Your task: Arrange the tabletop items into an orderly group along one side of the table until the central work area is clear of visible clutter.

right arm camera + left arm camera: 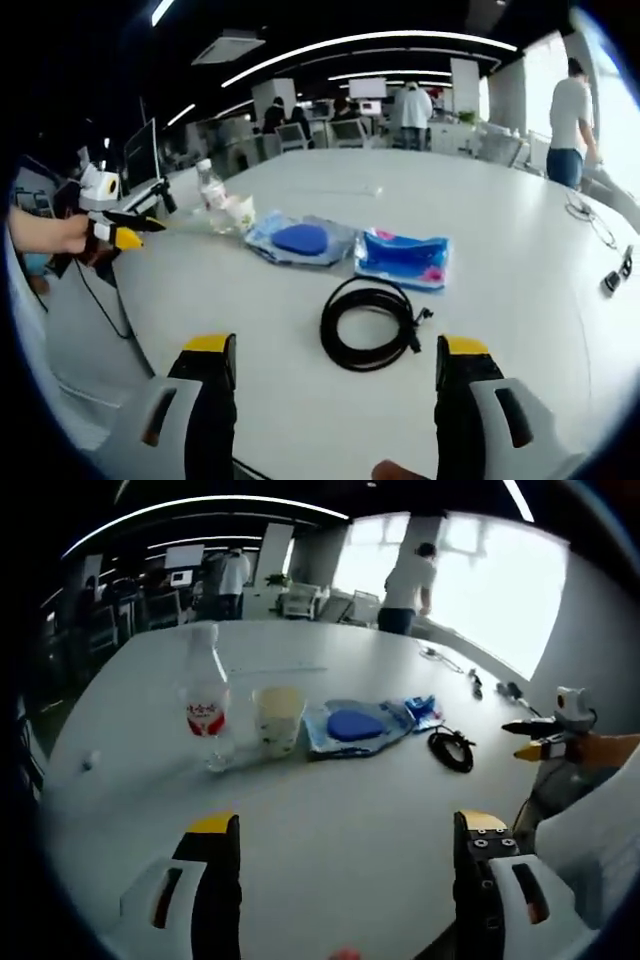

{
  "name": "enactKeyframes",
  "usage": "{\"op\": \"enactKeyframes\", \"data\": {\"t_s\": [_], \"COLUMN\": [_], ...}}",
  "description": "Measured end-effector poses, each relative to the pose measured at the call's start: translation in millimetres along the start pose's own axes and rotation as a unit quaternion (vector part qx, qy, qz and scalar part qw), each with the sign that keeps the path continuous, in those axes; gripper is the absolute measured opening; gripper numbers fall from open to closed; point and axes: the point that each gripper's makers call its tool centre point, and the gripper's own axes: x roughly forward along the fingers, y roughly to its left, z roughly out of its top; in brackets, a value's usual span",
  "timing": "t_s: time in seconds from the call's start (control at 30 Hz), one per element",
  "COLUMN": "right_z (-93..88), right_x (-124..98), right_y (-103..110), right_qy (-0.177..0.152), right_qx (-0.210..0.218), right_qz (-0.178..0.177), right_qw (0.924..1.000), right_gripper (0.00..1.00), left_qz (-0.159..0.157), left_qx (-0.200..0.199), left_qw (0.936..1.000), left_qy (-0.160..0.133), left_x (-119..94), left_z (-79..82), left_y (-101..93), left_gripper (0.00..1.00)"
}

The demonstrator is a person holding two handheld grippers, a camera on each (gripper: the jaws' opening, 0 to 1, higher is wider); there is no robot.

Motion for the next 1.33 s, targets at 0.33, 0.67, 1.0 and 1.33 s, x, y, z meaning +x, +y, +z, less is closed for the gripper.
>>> {"op": "enactKeyframes", "data": {"t_s": [0.33, 0.67, 1.0, 1.33], "right_z": [-12.2, -17.9, -21.4, -19.6], "right_x": [-18, -33, -31, -20], "right_y": [7, -4, -5, -6], "right_qy": [-0.002, -0.004, 0.008, 0.013], "right_qx": [0.014, 0.024, 0.023, 0.024], "right_qz": [-0.026, -0.038, -0.03, -0.015], "right_qw": [0.9996, 0.999, 0.9993, 0.9995], "right_gripper": [0.8, 0.8, 0.8, 0.79], "left_qz": [0.01, 0.011, 0.01, 0.013], "left_qx": [0.004, 0.016, -0.02, -0.016], "left_qw": [0.9999, 0.9998, 0.9995, 0.9996], "left_qy": [-0.011, -0.009, -0.023, -0.019], "left_x": [-28, -37, -37, -32], "left_z": [-5.2, -9.4, -1.8, 4.1], "left_y": [14.9, 12.5, 14.4, 17.8], "left_gripper": [0.85, 0.85, 0.84, 0.83]}}
